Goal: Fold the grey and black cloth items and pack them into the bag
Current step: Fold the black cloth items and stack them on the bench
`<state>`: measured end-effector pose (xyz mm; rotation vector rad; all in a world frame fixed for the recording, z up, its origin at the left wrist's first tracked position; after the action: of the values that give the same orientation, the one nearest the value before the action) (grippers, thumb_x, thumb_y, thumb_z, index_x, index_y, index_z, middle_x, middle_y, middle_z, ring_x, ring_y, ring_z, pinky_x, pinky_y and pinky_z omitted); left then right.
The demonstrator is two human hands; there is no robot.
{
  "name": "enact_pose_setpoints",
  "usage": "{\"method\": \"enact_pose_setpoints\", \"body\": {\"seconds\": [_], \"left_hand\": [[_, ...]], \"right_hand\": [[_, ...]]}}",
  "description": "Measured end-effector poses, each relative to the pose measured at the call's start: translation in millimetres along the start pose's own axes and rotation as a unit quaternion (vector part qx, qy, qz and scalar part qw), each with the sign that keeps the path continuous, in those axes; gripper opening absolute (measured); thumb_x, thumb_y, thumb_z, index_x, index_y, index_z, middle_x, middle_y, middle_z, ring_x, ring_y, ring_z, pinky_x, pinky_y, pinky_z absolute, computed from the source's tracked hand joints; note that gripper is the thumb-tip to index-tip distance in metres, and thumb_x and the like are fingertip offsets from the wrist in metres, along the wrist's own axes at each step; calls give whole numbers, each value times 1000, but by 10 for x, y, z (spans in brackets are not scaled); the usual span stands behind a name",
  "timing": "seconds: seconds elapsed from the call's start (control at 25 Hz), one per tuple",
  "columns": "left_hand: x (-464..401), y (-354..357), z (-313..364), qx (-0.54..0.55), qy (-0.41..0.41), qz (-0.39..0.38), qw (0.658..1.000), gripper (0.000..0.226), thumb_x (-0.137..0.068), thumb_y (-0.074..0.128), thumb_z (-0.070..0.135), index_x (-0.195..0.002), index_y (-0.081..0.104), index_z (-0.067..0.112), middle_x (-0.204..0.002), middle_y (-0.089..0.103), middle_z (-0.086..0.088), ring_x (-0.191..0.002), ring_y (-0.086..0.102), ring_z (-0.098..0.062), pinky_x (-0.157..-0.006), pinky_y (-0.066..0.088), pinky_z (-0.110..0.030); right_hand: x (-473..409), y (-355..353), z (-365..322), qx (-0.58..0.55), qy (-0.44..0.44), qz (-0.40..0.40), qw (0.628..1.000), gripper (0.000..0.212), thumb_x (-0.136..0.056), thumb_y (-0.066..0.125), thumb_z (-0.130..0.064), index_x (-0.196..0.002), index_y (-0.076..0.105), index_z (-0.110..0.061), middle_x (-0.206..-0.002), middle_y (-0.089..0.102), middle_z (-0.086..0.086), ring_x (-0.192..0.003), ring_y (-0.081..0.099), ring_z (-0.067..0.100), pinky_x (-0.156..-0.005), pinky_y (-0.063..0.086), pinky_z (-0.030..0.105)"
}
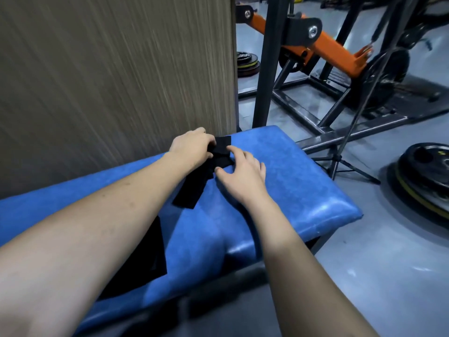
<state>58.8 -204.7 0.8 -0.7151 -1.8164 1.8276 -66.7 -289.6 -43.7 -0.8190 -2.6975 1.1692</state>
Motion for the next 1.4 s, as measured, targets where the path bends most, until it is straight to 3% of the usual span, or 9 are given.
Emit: {"method": "enact_pose_setpoints", "body": {"seconds": [0.12,0.36,0.56,0.72,0.88,1.0,1.12,1.2,1.4], "left_hand": [[43,-43,7,2,21,44,999,24,-94,61,32,-116,68,32,-115,59,3,-111,58,-24,-86,46,-37],[305,-235,34,118,106,111,981,20,-92,64,22,-109,74,23,-106,63,3,-102,61,-21,-88,50,-40],[615,-316,67,229,119,120,959,17,-93,64,18,-106,75,20,-102,67,3,-100,61,-15,-91,46,-31],[861,-269,228,274,130,109,947,24,-95,58,7,-109,73,17,-104,67,2,-102,61,-13,-93,43,-24],[1089,-209,309,271,95,106,952,23,-91,63,17,-110,67,29,-107,61,11,-102,59,-9,-92,49,-34],[1178,-181,263,256,31,96,961,44,-86,68,33,-128,53,33,-124,51,9,-117,51,-12,-99,46,-43],[1206,-152,267,344,-24,49,937,61,-89,68,34,-141,39,27,-132,52,1,-124,48,-16,-102,42,-36],[1209,-69,318,427,-41,-1,903,47,-91,67,26,-133,45,24,-115,64,1,-109,61,-14,-90,49,-28],[1326,27,298,357,-84,30,930,35,-90,65,20,-122,51,26,-106,64,3,-101,59,-16,-85,50,-38]], "right_hand": [[-74,72,8,-14,5,-9,1000,66,-84,57,-49,-145,38,-34,-143,48,2,-141,31,20,-121,8,49],[-74,15,-47,-35,24,19,999,60,-84,60,-39,-141,42,-36,-131,54,4,-129,43,24,-118,20,47],[58,-90,-84,-358,86,19,929,49,-80,66,-18,-127,55,-32,-127,55,-5,-109,62,16,-100,50,42],[245,-155,-84,-439,104,11,892,48,-80,71,-8,-122,57,-26,-127,57,-1,-114,61,19,-91,54,31],[389,-264,-130,-393,53,-17,918,48,-77,67,7,-117,61,-20,-122,59,-1,-121,56,18,-95,52,32],[493,-377,-150,-384,18,-65,921,50,-77,63,14,-115,62,-18,-121,62,9,-113,62,26,-91,57,40],[606,-488,-169,-381,-12,-172,908,51,-81,60,14,-118,62,-20,-122,63,16,-99,65,24,-87,57,39],[684,-551,-183,-380,-32,-222,897,50,-85,59,14,-121,62,-20,-117,64,18,-93,66,22,-86,56,36],[682,-663,57,-186,-21,-156,970,47,-85,69,1,-117,61,-33,-114,62,6,-66,59,12,-71,55,28]]}}
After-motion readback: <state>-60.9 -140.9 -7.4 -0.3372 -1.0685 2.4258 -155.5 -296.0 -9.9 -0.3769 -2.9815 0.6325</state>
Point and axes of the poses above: each hand's wrist, its own x-axis away from the middle knuckle, its own y-axis out of the palm, z = x × y, the point moved 6 cm from there along -x, towards the middle knuckle
